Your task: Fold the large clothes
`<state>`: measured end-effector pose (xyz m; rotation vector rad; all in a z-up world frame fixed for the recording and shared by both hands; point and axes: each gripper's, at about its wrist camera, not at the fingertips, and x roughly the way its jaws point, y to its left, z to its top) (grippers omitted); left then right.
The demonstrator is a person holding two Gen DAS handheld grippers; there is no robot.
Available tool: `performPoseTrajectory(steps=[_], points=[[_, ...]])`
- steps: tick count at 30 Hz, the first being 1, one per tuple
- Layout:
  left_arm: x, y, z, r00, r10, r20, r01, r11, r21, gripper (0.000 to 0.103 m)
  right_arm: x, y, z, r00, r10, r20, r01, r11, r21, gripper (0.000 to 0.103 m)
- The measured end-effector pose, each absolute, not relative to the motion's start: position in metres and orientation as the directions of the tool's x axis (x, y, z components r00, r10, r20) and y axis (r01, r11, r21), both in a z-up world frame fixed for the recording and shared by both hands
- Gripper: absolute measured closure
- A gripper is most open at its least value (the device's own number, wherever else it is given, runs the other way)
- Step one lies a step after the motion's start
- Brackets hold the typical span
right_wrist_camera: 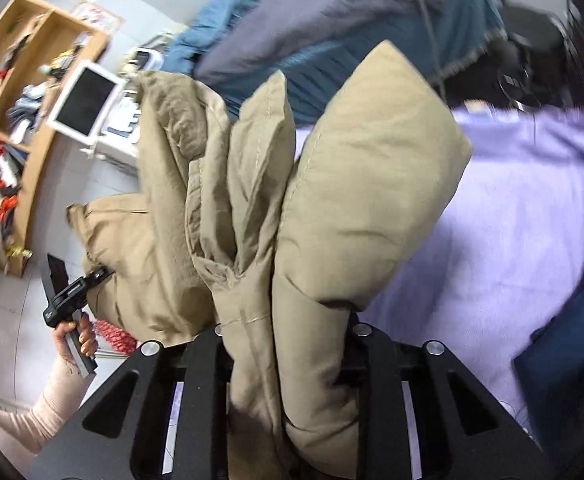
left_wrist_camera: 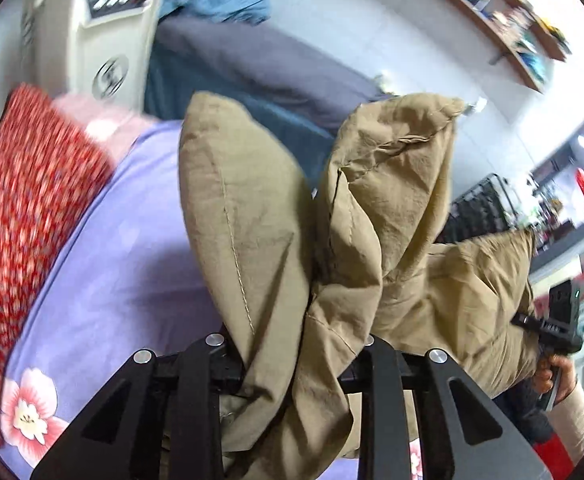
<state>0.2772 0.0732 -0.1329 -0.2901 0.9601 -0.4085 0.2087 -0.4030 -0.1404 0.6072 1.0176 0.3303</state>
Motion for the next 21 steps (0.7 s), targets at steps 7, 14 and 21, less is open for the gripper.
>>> performPoseTrajectory(steps=[7, 14, 21], points=[[0.266, 0.010, -0.045, 0.509, -0.576, -0.640, 0.415, 0.815, -0.404, 0.078, 0.146, -0.442, -0.038, 0.628, 0.462, -0.626, -0.045, 0.824, 0.564, 0.083], [0.225, -0.151, 0.040, 0.368, -0.791, -0.488, 0.701, 0.581, -0.413, 0.078, -0.003, -0.542, 0.073, 0.792, 0.260, -0.553, 0.072, 0.859, 0.508, 0.084], [0.190, -0.340, 0.047, 0.075, -0.894, -0.441, 0.834, 0.298, -0.464, 0.078, -0.218, -0.652, 0.118, 0.852, -0.123, -0.509, 0.389, 0.799, 0.459, 0.083]])
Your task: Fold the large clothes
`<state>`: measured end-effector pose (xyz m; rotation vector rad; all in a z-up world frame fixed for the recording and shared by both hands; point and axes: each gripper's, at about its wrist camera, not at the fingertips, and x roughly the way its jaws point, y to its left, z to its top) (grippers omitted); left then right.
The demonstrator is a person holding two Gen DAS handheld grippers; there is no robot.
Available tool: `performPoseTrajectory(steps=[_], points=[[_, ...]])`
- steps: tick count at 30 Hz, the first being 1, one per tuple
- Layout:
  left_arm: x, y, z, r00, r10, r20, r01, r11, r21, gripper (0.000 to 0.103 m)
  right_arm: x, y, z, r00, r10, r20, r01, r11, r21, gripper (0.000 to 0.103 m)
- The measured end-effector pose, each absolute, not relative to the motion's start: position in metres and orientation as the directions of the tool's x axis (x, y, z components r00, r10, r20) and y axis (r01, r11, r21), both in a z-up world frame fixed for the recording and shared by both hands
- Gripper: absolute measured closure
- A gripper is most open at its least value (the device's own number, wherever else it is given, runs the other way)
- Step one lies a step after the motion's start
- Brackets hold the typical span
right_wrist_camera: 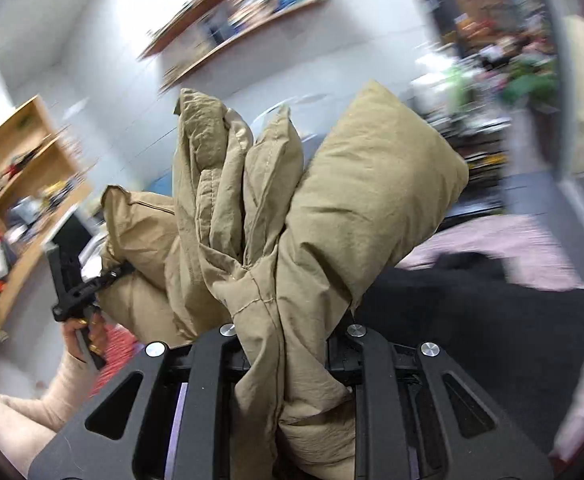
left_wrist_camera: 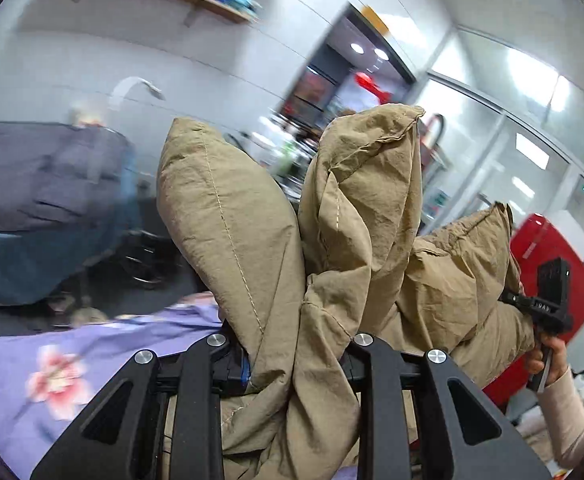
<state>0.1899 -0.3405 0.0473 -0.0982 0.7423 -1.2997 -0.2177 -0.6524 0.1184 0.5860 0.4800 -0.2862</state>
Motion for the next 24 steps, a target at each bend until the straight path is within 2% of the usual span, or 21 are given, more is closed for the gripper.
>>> performPoseTrajectory(steps=[3, 5, 8, 9, 11, 14, 16, 19, 24], points=[[0.182, -0.429, 0.009, -0.032, -0.855, -0.518, 0.814, 0.279, -0.510, 0.076, -0.292, -0.698, 0.096, 0.824, -0.254, -0.507, 0.519, 0.697, 0.495, 0.083], [0.177, -0.480, -0.033, -0.059, -0.793, -0.607, 0.794, 0.331, -0.509, 0.075, -0.336, -0.739, 0.053, 0.786, -0.288, -0.547, 0.603, 0.553, 0.575, 0.080], [0.189, -0.509, -0.079, 0.057, -0.715, -0.697, 0.775, 0.471, -0.421, 0.062, -0.378, -0.785, -0.026, 0.730, -0.294, -0.617, 0.682, 0.371, 0.631, 0.075], [0.203, -0.510, -0.097, 0.061, -0.690, -0.721, 0.730, 0.524, -0.440, 0.057, -0.390, -0.795, -0.046, 0.736, -0.292, -0.611, 0.677, 0.307, 0.669, 0.073], [0.232, -0.504, -0.127, 0.028, -0.668, -0.743, 0.649, 0.578, -0.495, 0.050, -0.408, -0.812, -0.093, 0.773, -0.261, -0.578, 0.628, 0.187, 0.756, 0.062], [0.243, -0.500, -0.144, 0.031, -0.643, -0.765, 0.638, 0.601, -0.480, 0.041, -0.414, -0.826, -0.135, 0.821, -0.245, -0.515, 0.554, 0.125, 0.823, 0.048], [0.247, -0.505, -0.147, 0.053, -0.628, -0.777, 0.641, 0.618, -0.455, 0.030, -0.406, -0.828, -0.146, 0.830, -0.240, -0.503, 0.543, 0.142, 0.828, 0.044], [0.243, -0.510, -0.145, 0.056, -0.620, -0.782, 0.629, 0.631, -0.454, 0.023, -0.390, -0.823, -0.166, 0.868, -0.225, -0.442, 0.467, 0.069, 0.882, 0.040], [0.230, -0.506, -0.117, 0.114, -0.595, -0.796, 0.644, 0.654, -0.397, 0.021, -0.389, -0.828, -0.173, 0.883, -0.213, -0.418, 0.441, 0.075, 0.894, 0.027]])
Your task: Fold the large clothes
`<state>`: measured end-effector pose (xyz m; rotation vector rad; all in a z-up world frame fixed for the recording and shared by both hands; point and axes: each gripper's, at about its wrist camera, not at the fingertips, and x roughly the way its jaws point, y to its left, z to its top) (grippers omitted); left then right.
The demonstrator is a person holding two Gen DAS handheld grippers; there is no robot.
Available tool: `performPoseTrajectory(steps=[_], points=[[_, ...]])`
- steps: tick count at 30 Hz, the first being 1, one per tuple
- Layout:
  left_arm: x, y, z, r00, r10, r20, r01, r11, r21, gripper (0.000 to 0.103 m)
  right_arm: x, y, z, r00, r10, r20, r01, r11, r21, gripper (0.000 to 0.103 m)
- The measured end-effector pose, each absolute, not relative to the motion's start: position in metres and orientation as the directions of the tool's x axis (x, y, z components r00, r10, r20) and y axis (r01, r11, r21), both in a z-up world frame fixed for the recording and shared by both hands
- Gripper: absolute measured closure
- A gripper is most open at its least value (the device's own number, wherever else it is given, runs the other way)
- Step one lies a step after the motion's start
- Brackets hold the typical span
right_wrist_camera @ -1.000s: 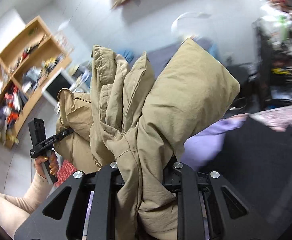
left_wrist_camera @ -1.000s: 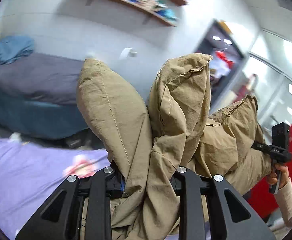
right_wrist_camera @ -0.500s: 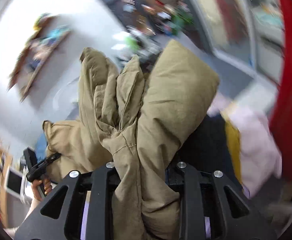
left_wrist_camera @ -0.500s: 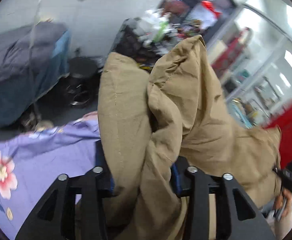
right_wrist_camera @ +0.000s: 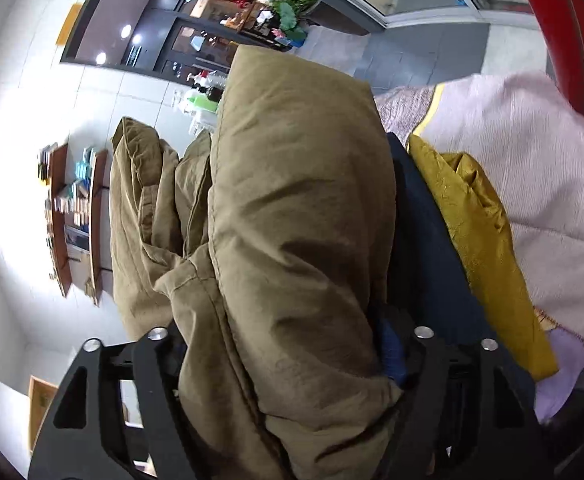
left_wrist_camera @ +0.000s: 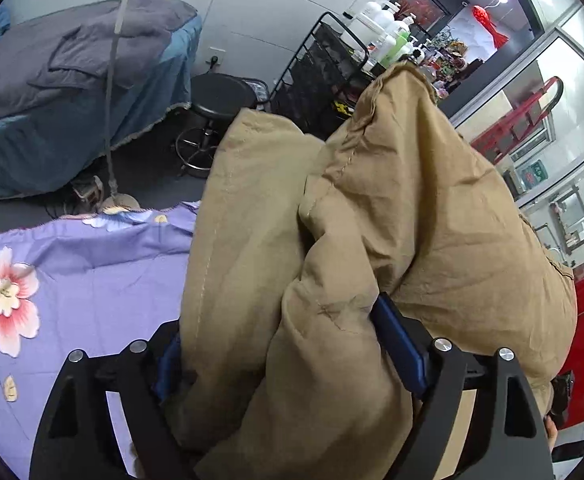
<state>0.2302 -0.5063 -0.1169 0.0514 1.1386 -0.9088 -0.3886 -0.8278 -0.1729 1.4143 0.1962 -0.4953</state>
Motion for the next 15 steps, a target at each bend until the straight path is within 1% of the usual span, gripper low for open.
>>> performPoseTrajectory(steps=[2, 5, 7, 9, 10, 12, 15], points=[[0.235, -0.493, -0.105, 0.147, -0.607, -0.781, 0.618, 0.673, -0.407, 0.018, -0.393, -0.826, -0.176, 0.892, -0.231, -0.389, 0.410, 0.045, 0.911, 0.022], [0.232, -0.470, -0.073, 0.233, -0.643, -0.730, 0.616, 0.678, -0.401, 0.007, -0.397, -0.821, -0.167, 0.879, -0.284, -0.382, 0.405, 0.024, 0.914, 0.021], [0.226, -0.455, -0.046, 0.329, -0.627, -0.706, 0.635, 0.700, -0.326, 0.006, -0.403, -0.811, -0.151, 0.866, -0.337, -0.370, 0.406, 0.043, 0.913, 0.021], [0.216, -0.443, -0.024, 0.400, -0.595, -0.697, 0.657, 0.716, -0.234, 0.006, -0.410, -0.802, -0.139, 0.838, -0.391, -0.381, 0.426, 0.032, 0.904, 0.016], [0.209, -0.439, -0.017, 0.425, -0.581, -0.694, 0.672, 0.716, -0.188, 0.006, -0.418, -0.797, -0.132, 0.823, -0.437, -0.362, 0.411, 0.021, 0.911, 0.014], [0.195, -0.433, -0.009, 0.451, -0.559, -0.696, 0.700, 0.705, -0.112, 0.006, -0.437, -0.788, -0.120, 0.797, -0.511, -0.322, 0.366, -0.015, 0.931, 0.012], [0.171, -0.426, -0.006, 0.494, -0.513, -0.702, 0.714, 0.700, -0.009, 0.006, -0.460, -0.772, -0.103, 0.748, -0.579, -0.325, 0.354, -0.067, 0.933, 0.011]])
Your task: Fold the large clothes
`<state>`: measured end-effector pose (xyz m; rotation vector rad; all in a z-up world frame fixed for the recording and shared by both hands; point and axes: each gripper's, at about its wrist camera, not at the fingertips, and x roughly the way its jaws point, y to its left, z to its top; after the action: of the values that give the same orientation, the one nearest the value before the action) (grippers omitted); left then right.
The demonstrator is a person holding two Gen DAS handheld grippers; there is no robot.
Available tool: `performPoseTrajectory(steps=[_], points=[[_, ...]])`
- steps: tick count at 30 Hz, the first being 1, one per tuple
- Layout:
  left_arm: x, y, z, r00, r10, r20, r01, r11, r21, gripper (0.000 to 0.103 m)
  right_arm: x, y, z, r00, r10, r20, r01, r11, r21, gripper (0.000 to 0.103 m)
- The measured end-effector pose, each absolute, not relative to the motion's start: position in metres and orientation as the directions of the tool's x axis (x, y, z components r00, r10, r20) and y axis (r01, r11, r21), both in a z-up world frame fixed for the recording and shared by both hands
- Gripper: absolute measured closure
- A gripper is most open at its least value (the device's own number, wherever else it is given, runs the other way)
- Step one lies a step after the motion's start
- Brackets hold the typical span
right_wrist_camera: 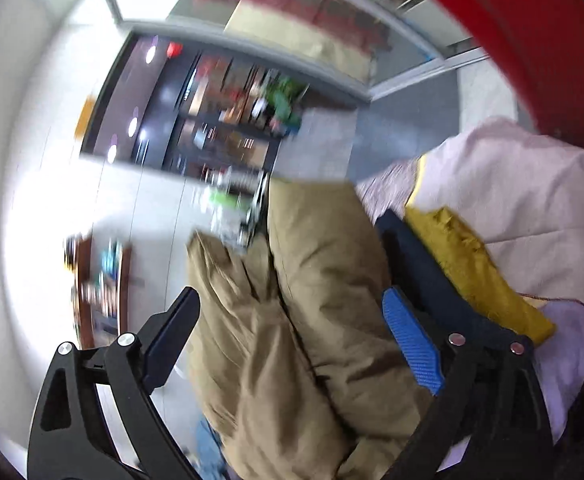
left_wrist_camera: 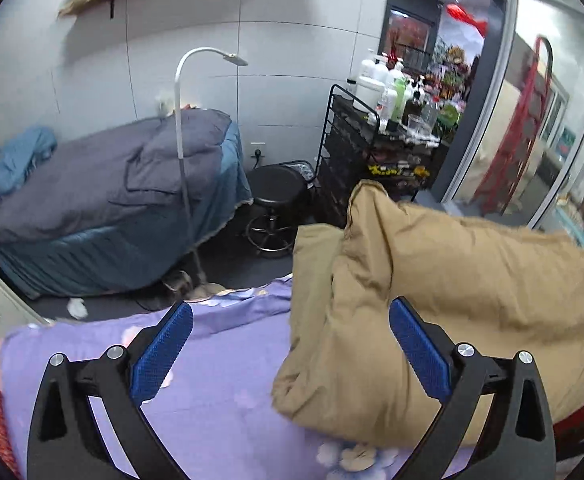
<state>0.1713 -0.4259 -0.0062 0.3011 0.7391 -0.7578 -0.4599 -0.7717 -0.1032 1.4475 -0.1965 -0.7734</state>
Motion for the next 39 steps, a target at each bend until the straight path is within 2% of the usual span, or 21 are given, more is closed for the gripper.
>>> performPoseTrajectory(steps=[3, 9, 16, 19, 28, 31, 39], points=[[0.151, -0.421, -0.014, 0.490, -0.501, -0.714, 0.725, 0.688, 0.014, 0.006, -0.459, -0.752, -0.077, 0.723, -0.594, -0.351, 0.406, -0.045, 0.913, 0.010], [0.109, -0.426, -0.025, 0.413, -0.498, -0.763, 0.775, 0.632, 0.007, 0.006, -0.408, -0.708, -0.030, 0.724, -0.519, -0.454, 0.584, 0.110, 0.805, 0.008], [0.059, -0.435, -0.024, 0.386, -0.492, -0.780, 0.824, 0.565, 0.051, 0.006, -0.324, -0.655, -0.002, 0.606, -0.424, -0.673, 0.795, 0.320, 0.515, 0.007], [0.044, -0.437, -0.019, 0.379, -0.496, -0.781, 0.838, 0.542, 0.063, 0.006, -0.294, -0.636, 0.001, 0.539, -0.412, -0.734, 0.833, 0.390, 0.393, 0.007], [0.012, -0.445, -0.022, 0.380, -0.464, -0.800, 0.862, 0.492, 0.123, 0.006, -0.246, -0.596, -0.001, 0.418, -0.405, -0.813, 0.845, 0.502, 0.184, 0.007], [0.006, -0.450, -0.029, 0.320, -0.465, -0.825, 0.886, 0.456, 0.086, 0.006, -0.236, -0.586, 0.001, 0.382, -0.426, -0.820, 0.840, 0.529, 0.117, 0.007], [-0.013, -0.462, -0.034, 0.335, -0.442, -0.832, 0.905, 0.398, 0.153, 0.006, -0.224, -0.581, 0.006, 0.327, -0.427, -0.843, 0.839, 0.542, 0.051, 0.007]])
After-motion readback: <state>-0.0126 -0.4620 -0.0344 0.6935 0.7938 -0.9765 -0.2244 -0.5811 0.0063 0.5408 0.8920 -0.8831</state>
